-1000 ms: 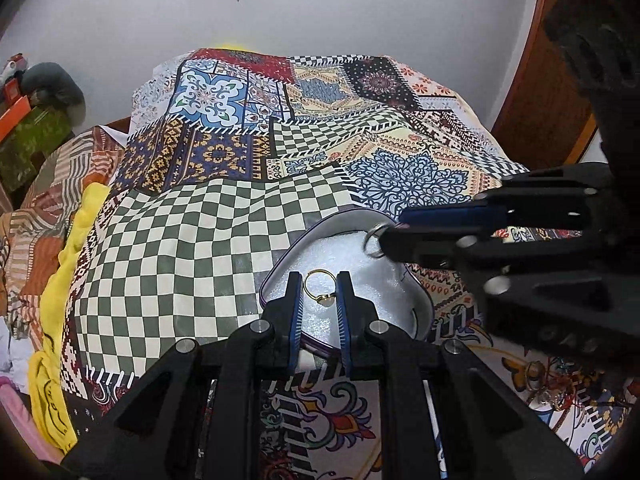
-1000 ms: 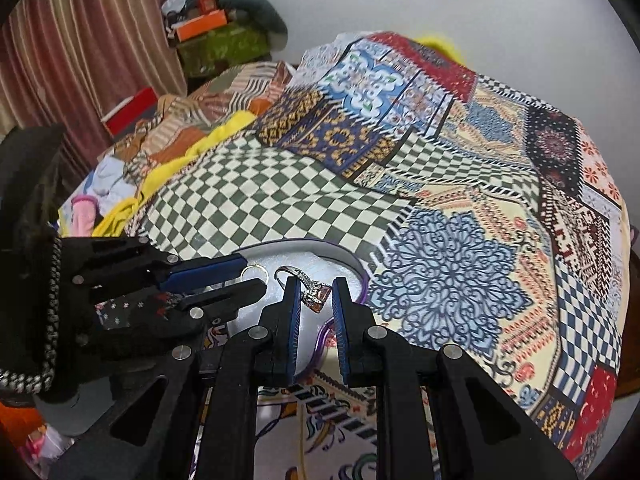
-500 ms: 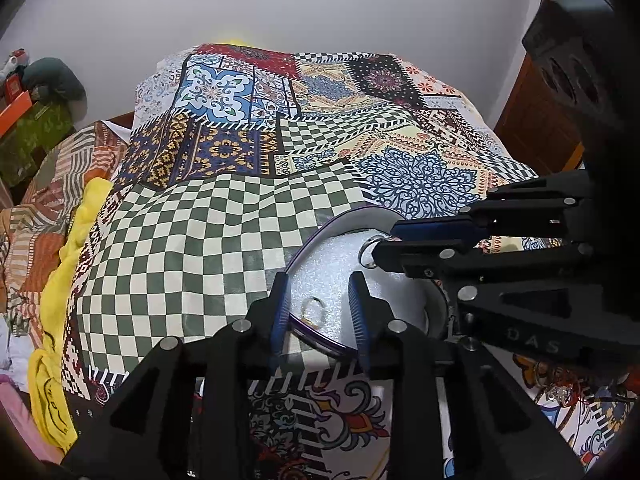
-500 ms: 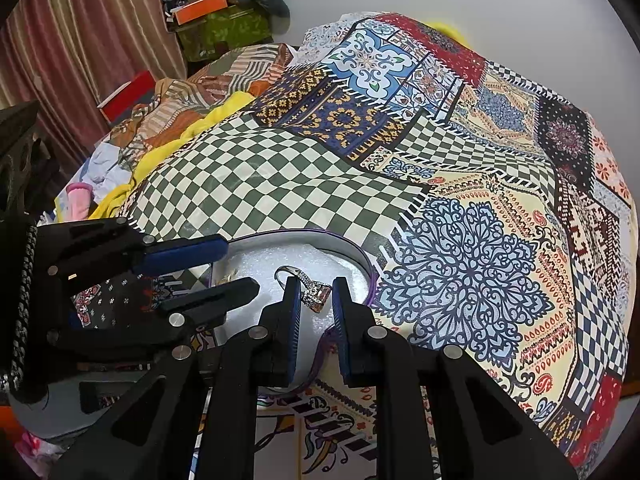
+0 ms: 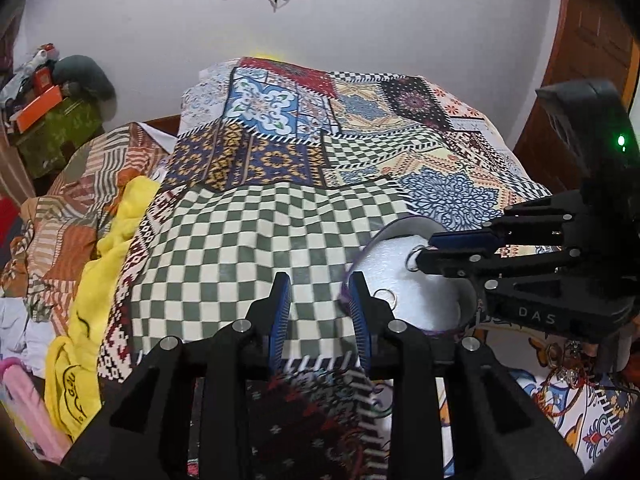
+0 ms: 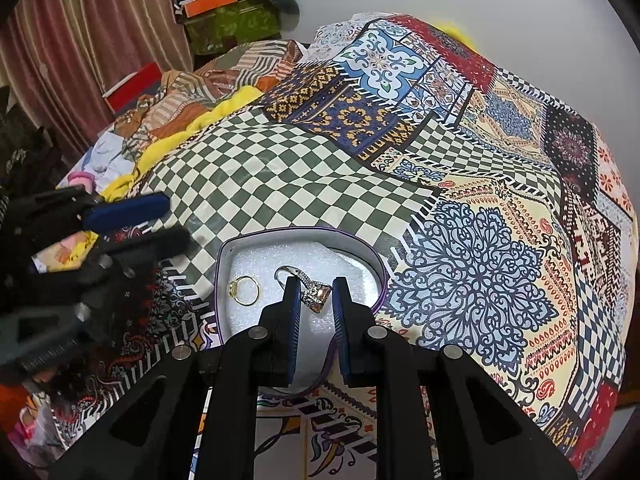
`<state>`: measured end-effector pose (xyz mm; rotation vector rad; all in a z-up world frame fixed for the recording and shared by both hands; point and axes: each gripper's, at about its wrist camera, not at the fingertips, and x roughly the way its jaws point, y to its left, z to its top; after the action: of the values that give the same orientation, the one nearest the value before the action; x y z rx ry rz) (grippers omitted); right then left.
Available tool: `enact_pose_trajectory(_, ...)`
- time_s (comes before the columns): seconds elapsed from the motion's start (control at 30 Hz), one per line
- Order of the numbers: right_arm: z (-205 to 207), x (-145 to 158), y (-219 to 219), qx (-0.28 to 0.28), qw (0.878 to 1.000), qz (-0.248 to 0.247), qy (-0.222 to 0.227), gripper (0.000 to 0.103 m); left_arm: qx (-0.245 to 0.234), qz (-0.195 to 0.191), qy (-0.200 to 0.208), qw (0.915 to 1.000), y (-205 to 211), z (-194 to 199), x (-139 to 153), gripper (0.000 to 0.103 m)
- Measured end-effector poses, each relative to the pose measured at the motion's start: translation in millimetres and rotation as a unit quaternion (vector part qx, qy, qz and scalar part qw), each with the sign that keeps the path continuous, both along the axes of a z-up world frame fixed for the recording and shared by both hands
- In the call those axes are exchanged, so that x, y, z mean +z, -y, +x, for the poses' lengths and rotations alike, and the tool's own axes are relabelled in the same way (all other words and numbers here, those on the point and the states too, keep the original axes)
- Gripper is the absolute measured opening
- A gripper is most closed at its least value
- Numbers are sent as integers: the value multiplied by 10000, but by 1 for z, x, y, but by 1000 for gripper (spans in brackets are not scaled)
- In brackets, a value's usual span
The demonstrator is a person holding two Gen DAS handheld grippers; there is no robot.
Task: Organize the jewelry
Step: 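Carry both rings into the heart tin and open both tools to release, then withdraw both tools from the tin back to the jewelry pile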
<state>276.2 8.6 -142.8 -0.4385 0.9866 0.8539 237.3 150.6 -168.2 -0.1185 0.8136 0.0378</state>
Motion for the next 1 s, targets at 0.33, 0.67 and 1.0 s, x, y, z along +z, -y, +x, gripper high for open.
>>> enact_pose_trajectory(0.33,-10,8,-1,-28,9995,-201,253,19,-6,110,-80,9999,-2,-11,-1,29)
enact_pose_trajectory(0.67,-36,43,21,-153,9985,-13,523,19,-112,143,8,9998,18,-31,20,29)
enact_pose_trajectory(1.0,-64,75,76,-609,9956,338,629,19,-362,134,179,9991,57,-58,47,29)
